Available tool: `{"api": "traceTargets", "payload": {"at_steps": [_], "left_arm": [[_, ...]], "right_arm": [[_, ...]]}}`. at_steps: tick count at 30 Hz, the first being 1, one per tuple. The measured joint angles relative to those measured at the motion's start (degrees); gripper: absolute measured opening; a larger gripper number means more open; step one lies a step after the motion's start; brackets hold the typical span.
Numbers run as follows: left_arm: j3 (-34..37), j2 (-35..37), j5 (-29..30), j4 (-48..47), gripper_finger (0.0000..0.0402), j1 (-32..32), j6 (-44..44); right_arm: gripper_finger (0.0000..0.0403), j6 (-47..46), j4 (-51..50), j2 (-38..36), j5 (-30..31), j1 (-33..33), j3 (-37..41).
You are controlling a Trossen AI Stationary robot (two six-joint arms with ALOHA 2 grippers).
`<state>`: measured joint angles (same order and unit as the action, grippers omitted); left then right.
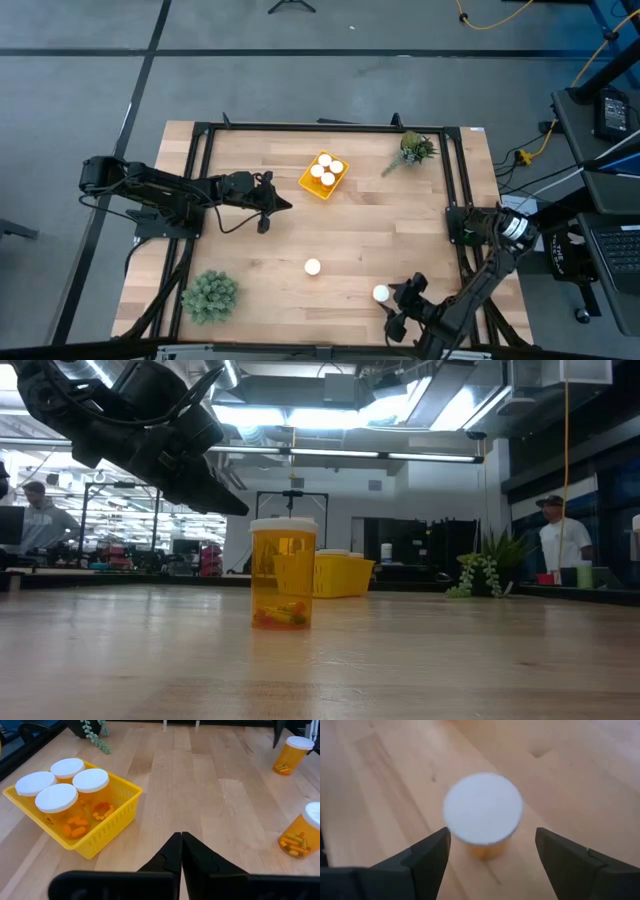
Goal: Pick and place pill bottles into a basket
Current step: Put the bottom pill bottle into the bin
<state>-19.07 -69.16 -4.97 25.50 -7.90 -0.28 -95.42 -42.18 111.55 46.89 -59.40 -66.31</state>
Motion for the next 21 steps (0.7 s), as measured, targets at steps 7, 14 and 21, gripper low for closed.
{"api": "traceTargets", "payload": {"at_steps": [7, 14, 21], "left_arm": [[0.00, 0.00, 0.00, 0.00, 0.0006, 0.00, -0.01], [0.00, 0.00, 0.00, 0.00, 0.0008, 0.00, -0.02], [0.00, 0.00, 0.00, -0.02, 0.0002, 0.00, -0.02]], "right_arm": [[0.0294, 1.77, 3.54, 0.00, 0.24, 1.09, 0.90], [0.0294, 5.78, 6.05, 0.00, 0.24, 2.72, 0.90], [0.0294, 8.56, 5.35, 0.00, 0.20, 3.20, -0.13]]}}
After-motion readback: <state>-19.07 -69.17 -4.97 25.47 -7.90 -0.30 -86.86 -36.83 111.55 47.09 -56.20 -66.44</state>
